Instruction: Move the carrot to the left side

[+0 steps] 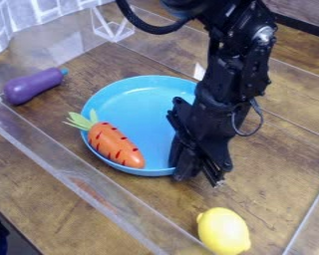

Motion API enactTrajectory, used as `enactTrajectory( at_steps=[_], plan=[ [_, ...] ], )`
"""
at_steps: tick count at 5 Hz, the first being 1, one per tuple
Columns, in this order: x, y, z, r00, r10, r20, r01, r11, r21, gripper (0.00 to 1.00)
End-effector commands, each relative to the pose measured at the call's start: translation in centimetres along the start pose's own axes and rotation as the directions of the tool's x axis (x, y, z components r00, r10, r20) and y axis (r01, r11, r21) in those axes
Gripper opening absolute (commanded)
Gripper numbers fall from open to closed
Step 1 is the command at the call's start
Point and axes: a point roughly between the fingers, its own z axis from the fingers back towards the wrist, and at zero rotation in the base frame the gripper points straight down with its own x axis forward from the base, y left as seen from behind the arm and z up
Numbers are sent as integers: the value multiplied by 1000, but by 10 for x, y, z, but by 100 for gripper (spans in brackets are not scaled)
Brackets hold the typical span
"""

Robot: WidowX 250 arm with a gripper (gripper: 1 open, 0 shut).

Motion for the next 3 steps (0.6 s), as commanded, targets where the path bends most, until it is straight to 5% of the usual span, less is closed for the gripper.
enactTrajectory(
  at_steps=[1, 3],
  plan=[
    [0, 9, 19, 997, 28, 65, -28, 1000, 4, 0],
    [-1, 10, 18, 997, 29, 68, -29, 1000, -2, 0]
  ],
)
